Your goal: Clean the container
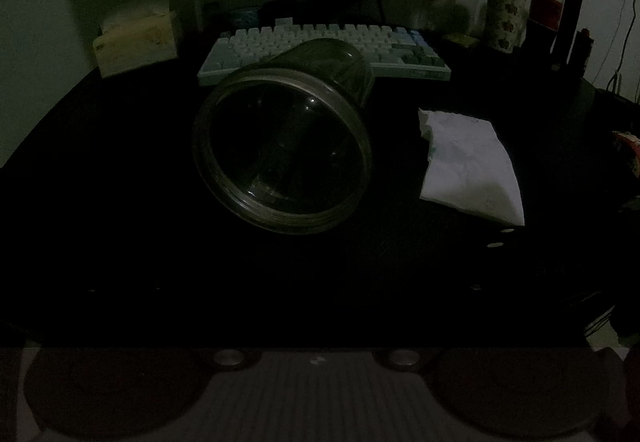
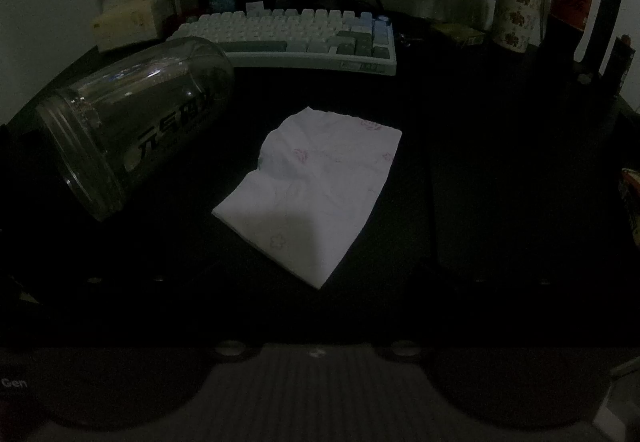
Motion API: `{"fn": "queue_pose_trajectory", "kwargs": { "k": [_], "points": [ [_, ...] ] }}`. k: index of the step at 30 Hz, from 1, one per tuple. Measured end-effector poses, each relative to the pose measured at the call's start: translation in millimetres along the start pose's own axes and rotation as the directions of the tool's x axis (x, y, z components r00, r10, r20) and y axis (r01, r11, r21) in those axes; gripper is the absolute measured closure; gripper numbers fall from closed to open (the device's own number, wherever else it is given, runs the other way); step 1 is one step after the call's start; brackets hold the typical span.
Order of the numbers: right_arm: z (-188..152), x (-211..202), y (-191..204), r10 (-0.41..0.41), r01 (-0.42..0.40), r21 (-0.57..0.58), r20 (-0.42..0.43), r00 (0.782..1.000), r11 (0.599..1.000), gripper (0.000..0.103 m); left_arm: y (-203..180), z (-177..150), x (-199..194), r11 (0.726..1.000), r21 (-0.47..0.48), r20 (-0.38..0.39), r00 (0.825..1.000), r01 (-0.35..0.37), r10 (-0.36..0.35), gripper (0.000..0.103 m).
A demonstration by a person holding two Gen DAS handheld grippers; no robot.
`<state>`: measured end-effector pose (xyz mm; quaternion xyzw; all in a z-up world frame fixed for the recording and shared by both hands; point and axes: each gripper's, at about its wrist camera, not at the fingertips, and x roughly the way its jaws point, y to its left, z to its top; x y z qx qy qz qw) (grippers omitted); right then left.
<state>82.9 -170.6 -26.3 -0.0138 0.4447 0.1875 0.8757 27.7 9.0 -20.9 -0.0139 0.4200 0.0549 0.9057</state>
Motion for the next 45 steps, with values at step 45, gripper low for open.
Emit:
{"fn": "queue_pose_trajectory", "kwargs": {
  "k": [45],
  "points": [
    [-3.4, -0.1, -1.4, 0.001, -0.001, 0.001, 0.01, 1.0, 1.0, 0.0, 0.9, -2.6, -1.2, 1.0, 0.0, 0.002, 1.0, -0.001, 0.001, 0.0]
  ]
}}
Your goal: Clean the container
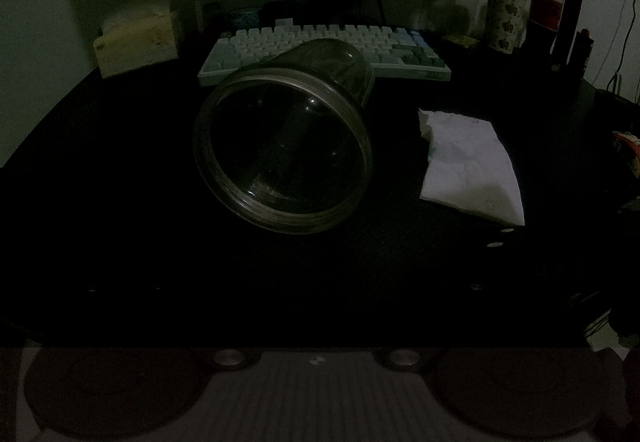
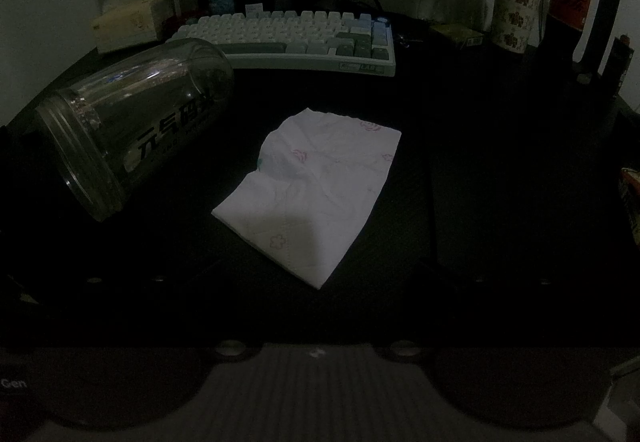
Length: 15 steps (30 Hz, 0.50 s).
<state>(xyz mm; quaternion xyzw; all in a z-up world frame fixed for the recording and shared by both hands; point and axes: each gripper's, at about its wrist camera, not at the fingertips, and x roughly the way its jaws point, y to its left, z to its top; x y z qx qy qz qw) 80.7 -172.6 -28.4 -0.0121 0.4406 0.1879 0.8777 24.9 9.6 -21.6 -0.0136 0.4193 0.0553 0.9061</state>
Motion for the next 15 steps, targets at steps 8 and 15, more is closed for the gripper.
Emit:
{"fn": "queue_pose_trajectory", "kwargs": {
  "k": [8, 15],
  "points": [
    [0.5, 0.2, 0.0, 0.001, -0.001, 0.0, 0.0, 1.0, 1.0, 0.0, -0.6, 0.6, 0.3, 1.0, 0.0, 0.0, 1.0, 0.0, 0.0, 0.0],
    [-0.2, 0.1, 0.3, 0.0, 0.0, 0.0, 0.002, 1.0, 1.0, 0.0, -1.0, 0.8, 0.3, 1.0, 0.0, 0.0, 1.0, 0.001, -0.001, 0.0]
  ]
}}
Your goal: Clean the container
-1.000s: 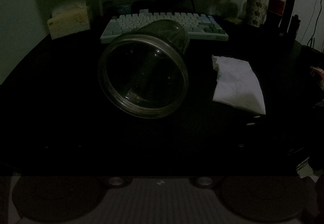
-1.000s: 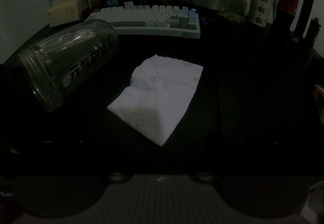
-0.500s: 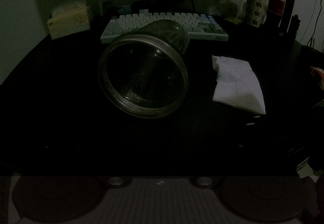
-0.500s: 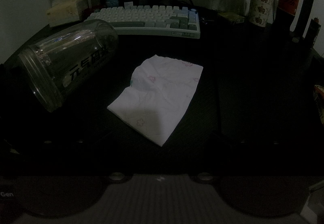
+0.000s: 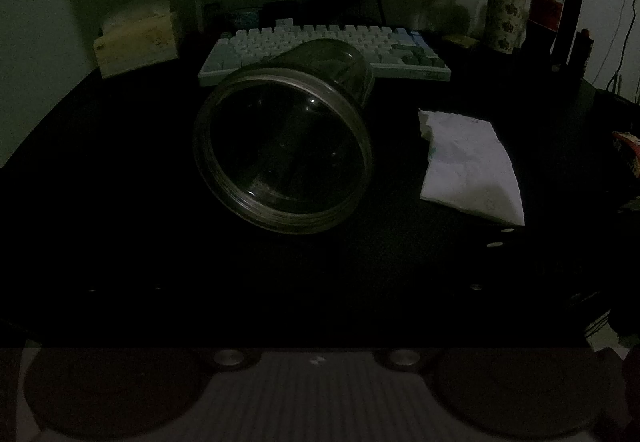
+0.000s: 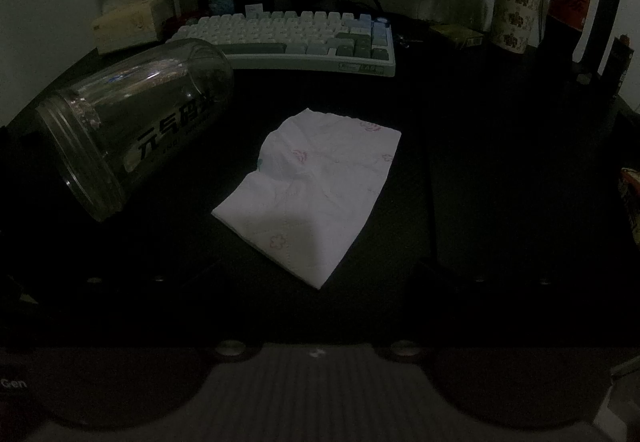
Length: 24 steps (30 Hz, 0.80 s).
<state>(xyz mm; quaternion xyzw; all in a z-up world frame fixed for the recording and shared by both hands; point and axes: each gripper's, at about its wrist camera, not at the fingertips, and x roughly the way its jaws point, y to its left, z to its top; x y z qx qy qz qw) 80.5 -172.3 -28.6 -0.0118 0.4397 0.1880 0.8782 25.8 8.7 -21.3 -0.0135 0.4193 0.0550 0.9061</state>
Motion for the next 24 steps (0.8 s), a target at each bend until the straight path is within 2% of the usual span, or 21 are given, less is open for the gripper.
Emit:
{"fn": "queue_pose_trajectory", "kwargs": {
  "k": [4, 6, 10, 13, 18, 24],
  "points": [
    [2.5, -3.0, -2.9, 0.011, -0.011, -0.002, 0.003, 1.0, 1.0, 0.0, 0.2, 0.4, 0.1, 1.0, 0.004, 0.001, 1.0, 0.0, 0.0, 0.0],
    [8.8, -13.8, -8.9, 0.01, -0.01, -0.005, 0.057, 0.998, 1.0, 0.0, 0.6, 0.7, 0.3, 1.0, 0.002, -0.001, 1.0, 0.001, -0.001, 0.0],
    [29.2, -31.1, -25.4, -0.086, 0.089, -0.012, 0.172, 0.981, 0.996, 0.0, 1.2, 1.4, 0.6, 1.0, 0.004, -0.002, 1.0, 0.004, -0.004, 0.0],
    [41.1, -26.9, -37.6, -0.111, 0.112, 0.003, 0.149, 0.983, 0.994, 0.0, 2.2, 0.6, 0.5, 1.0, 0.008, 0.002, 1.0, 0.007, -0.007, 0.0],
    [43.0, -17.3, -43.0, -0.032, 0.031, 0.012, 0.082, 0.996, 0.999, 0.0, 2.5, 1.2, 1.2, 1.0, 0.006, -0.001, 1.0, 0.007, -0.007, 0.0],
    [37.9, -12.4, -33.6, 0.003, -0.003, 0.003, 0.047, 0.999, 1.0, 0.0, 2.4, 1.6, 0.7, 1.0, 0.006, -0.001, 1.0, 0.007, -0.007, 0.0]
  ]
}}
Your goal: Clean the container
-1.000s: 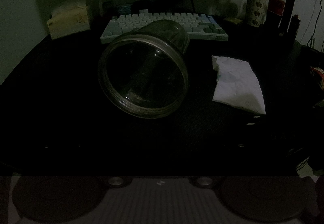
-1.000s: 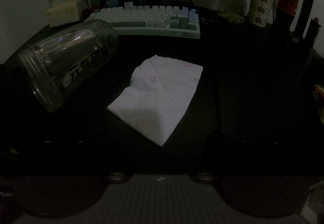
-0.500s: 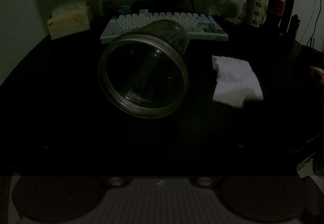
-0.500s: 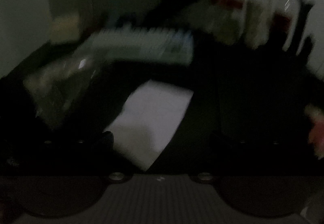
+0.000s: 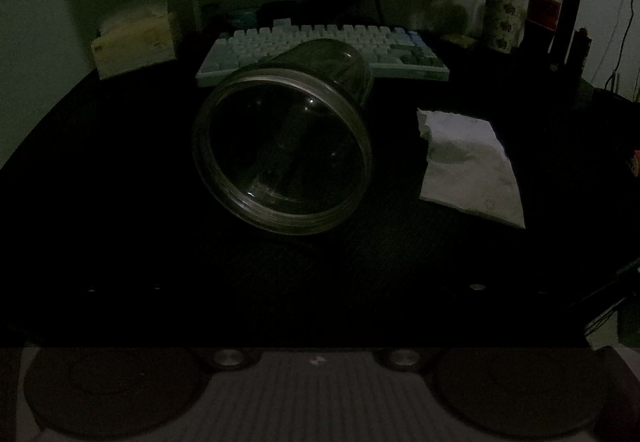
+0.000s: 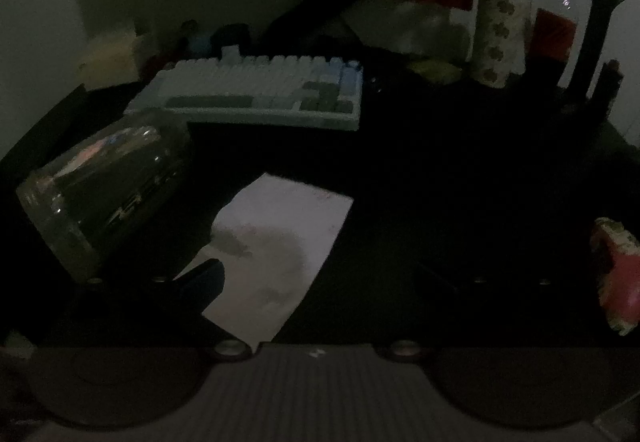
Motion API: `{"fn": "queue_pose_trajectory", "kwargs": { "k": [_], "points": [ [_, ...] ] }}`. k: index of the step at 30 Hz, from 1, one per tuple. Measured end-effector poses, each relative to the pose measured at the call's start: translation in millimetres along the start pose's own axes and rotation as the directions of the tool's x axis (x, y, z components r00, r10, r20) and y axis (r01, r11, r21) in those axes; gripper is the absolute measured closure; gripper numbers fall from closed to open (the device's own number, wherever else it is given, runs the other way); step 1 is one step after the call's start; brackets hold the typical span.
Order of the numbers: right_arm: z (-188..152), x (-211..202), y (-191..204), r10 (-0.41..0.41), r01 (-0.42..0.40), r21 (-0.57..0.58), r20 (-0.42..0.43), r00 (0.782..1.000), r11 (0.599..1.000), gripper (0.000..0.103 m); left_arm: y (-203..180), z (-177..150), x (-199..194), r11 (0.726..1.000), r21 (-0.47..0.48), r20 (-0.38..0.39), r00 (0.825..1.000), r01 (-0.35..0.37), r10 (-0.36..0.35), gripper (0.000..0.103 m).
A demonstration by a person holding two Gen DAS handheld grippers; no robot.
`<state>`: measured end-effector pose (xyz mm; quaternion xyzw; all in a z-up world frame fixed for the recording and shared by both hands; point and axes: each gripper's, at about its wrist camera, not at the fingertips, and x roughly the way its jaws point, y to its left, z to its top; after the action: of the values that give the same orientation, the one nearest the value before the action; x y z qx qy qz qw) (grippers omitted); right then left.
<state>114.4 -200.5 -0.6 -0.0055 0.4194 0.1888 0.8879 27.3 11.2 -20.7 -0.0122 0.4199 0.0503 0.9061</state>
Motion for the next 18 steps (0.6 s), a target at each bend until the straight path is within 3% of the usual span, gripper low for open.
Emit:
{"fn": "queue_pose_trajectory", "kwargs": {
  "k": [12, 18],
  "points": [
    [-6.5, 0.1, 10.9, 0.02, -0.02, -0.008, -0.034, 0.999, 1.0, 0.0, 0.8, 0.0, 0.8, 1.0, 0.0, 0.001, 1.0, 0.002, -0.002, 0.0],
    [-18.5, -4.0, 17.8, -0.02, 0.02, -0.012, -0.061, 0.998, 1.0, 0.0, 0.2, 0.8, 0.5, 1.0, -0.006, 0.0, 1.0, -0.002, 0.002, 0.0]
  ]
}}
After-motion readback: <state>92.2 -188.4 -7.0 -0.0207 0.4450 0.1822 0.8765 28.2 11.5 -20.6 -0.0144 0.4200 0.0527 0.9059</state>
